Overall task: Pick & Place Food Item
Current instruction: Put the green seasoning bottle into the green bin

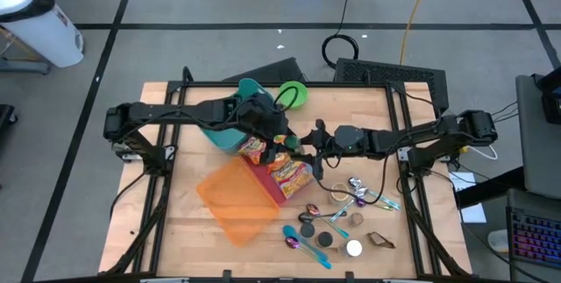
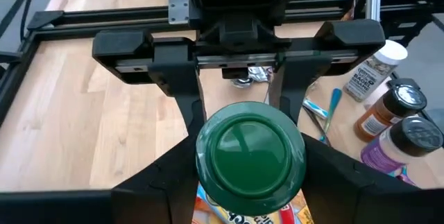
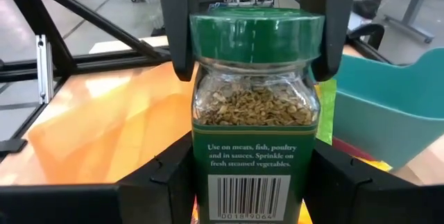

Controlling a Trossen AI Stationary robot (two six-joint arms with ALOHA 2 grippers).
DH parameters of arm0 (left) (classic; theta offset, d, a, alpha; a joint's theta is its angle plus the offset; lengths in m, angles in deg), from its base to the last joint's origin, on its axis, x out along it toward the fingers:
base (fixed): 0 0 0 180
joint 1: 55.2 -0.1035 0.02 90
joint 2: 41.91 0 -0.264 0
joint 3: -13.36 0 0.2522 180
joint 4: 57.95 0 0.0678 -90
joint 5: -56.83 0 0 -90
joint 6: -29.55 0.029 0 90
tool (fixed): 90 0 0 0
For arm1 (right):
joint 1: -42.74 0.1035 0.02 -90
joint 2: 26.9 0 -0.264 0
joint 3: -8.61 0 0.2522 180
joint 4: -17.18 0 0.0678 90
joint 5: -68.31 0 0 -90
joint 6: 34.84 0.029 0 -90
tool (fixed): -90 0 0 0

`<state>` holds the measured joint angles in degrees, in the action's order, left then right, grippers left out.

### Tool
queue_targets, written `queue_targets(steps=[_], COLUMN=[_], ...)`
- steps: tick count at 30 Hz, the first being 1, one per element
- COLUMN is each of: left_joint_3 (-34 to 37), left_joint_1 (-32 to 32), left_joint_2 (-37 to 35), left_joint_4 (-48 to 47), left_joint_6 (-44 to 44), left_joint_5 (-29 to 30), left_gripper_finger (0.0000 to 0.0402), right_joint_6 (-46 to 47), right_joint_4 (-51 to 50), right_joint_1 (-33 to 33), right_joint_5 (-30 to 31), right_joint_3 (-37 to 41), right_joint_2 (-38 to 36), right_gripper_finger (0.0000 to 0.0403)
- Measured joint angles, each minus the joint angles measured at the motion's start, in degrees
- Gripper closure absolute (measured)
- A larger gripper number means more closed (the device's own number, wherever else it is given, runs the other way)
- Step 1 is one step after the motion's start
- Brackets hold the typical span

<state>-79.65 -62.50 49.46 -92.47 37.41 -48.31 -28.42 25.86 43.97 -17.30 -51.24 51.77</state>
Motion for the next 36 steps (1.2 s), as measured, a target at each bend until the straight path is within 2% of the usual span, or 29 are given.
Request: queue_targets(steps=[2,7,10,12,18,26,31,36], left_joint_3=[0.08,0.06,-0.03,-0.03,2.48,18.52,26.35,27.46], left_joint_1=[-0.47,-3.70,-5.96,-8.03,-18.45,-33.03,-36.46,-36.77], left_joint_2=[-1.26,-8.31,-11.89,-13.50,-14.43,-14.30,-11.97,-8.02], left_joint_4=[-0.27,-2.85,-6.13,-7.89,-8.85,3.65,12.38,13.84], left_joint_6=[-0.02,-0.41,0.40,1.46,1.48,-1.57,-1.61,-0.91], left_joint_5=[0.02,0.15,4.98,8.62,9.17,6.46,7.16,8.11], left_gripper_finger=[0.0195,0.0195,0.0195,0.0195,0.0195,0.0195,0.0195,0.0195], right_joint_6=[-0.06,-0.07,-0.02,-0.04,-0.03,-0.03,-0.03,-0.03], right_joint_4=[0.40,-1.52,-2.60,-3.40,-4.12,-4.98,-3.81,-3.84], right_joint_1=[0.00,-0.04,0.06,0.05,0.02,0.00,0.00,0.00], right_joint_5=[-0.01,0.20,-0.20,-0.19,-0.09,-0.05,-0.05,-0.03], right_joint_3=[-0.17,-0.11,-0.02,-0.02,-0.02,-0.02,-0.02,-0.02], right_joint_2=[-0.19,-2.24,-4.30,-5.79,-8.26,-8.20,-8.17,-8.15], right_gripper_finger=[0.0199,0.0061,0.0016,0.0022,0.0050,0.0051,0.0050,0.0049])
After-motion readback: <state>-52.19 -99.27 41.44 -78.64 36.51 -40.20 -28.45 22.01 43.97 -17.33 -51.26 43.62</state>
